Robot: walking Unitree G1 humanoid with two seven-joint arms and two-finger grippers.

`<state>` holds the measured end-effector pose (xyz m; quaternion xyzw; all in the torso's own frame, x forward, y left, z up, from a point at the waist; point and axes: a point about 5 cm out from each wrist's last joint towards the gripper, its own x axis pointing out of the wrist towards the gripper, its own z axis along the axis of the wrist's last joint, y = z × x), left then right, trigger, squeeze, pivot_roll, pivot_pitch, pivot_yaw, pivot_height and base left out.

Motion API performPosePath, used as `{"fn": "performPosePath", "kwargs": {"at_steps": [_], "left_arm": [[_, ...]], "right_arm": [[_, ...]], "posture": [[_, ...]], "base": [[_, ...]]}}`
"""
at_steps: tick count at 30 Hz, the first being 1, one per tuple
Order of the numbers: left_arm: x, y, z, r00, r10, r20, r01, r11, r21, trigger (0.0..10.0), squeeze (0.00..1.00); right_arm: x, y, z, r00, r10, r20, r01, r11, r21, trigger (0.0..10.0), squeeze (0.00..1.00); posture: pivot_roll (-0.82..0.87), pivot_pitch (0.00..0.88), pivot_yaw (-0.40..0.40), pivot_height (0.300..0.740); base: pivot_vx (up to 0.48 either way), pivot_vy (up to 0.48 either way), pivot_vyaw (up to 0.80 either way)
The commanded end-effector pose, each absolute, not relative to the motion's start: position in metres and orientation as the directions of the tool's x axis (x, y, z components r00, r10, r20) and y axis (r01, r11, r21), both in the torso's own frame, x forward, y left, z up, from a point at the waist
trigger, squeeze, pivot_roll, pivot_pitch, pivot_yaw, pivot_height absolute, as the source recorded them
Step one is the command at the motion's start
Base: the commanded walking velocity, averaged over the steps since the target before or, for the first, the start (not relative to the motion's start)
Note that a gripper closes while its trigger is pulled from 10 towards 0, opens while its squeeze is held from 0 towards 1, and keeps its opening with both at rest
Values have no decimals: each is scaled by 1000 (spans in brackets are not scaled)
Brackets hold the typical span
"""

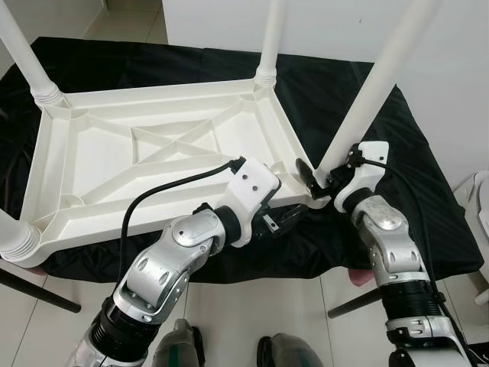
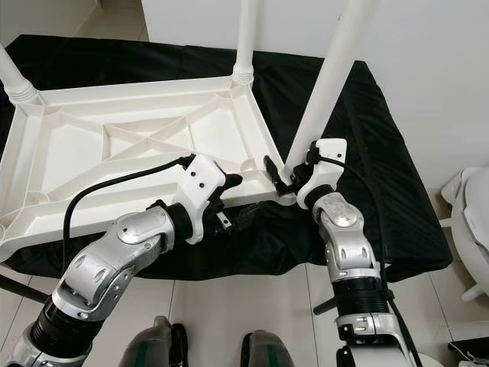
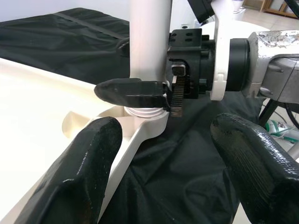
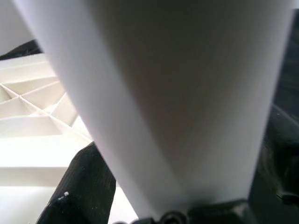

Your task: Building children table

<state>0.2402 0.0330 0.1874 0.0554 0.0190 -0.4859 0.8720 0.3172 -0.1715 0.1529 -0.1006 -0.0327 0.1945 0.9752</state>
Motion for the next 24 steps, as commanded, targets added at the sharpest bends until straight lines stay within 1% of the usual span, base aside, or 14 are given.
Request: {"fn": "performPosePath", "kwargs": {"at_steps": [1, 6, 7, 8, 12, 13, 20, 21, 24], "left_arm": [[237, 31, 188, 500, -861, -95, 866, 495, 74, 10000, 0], [236, 31, 186, 496, -862, -101, 868, 491, 71, 10000, 0], [235, 32, 186, 496, -862, -103, 868, 491, 70, 10000, 0], [235, 32, 185, 496, -862, -105, 868, 491, 70, 10000, 0], [235, 32, 185, 496, -862, -106, 868, 491, 70, 10000, 0], [235, 32, 185, 497, -861, -106, 868, 492, 71, 10000, 0], [236, 32, 186, 496, -862, -104, 868, 491, 75, 10000, 0], [236, 31, 186, 494, -863, -104, 869, 488, 76, 10000, 0], [236, 31, 187, 492, -864, -103, 870, 486, 75, 10000, 0]], "right_arm": [[319, -175, 153, 898, 439, 22, -426, 883, -198, 10000, 0], [322, -178, 150, 885, 466, 7, -455, 867, -204, 10000, 0], [324, -180, 149, 881, 474, 0, -463, 861, -210, 4863, 0], [324, -180, 148, 878, 478, -1, -468, 858, -212, 3647, 0], [325, -181, 147, 873, 487, 0, -476, 853, -212, 3647, 0], [325, -182, 147, 869, 495, 2, -484, 851, -205, 0, 0], [324, -184, 141, 865, 502, -5, -495, 850, -182, 0, 0], [323, -186, 139, 877, 481, -9, -475, 863, -171, 10000, 0], [323, -189, 138, 895, 446, -10, -442, 882, -161, 10000, 0]], "posture": [[-115, 74, -6, 740], [-113, 76, -6, 740], [-109, 75, -10, 740], [-109, 75, -10, 740], [-109, 75, -10, 740], [-108, 75, -11, 740], [-109, 73, -11, 740], [-119, 73, -10, 740], [-122, 72, -9, 740]], "base": [[0, 0, 0], [0, 0, 0], [0, 0, 0], [0, 0, 0], [0, 0, 0], [0, 0, 0], [0, 0, 0], [0, 0, 0], [0, 0, 0]]}}
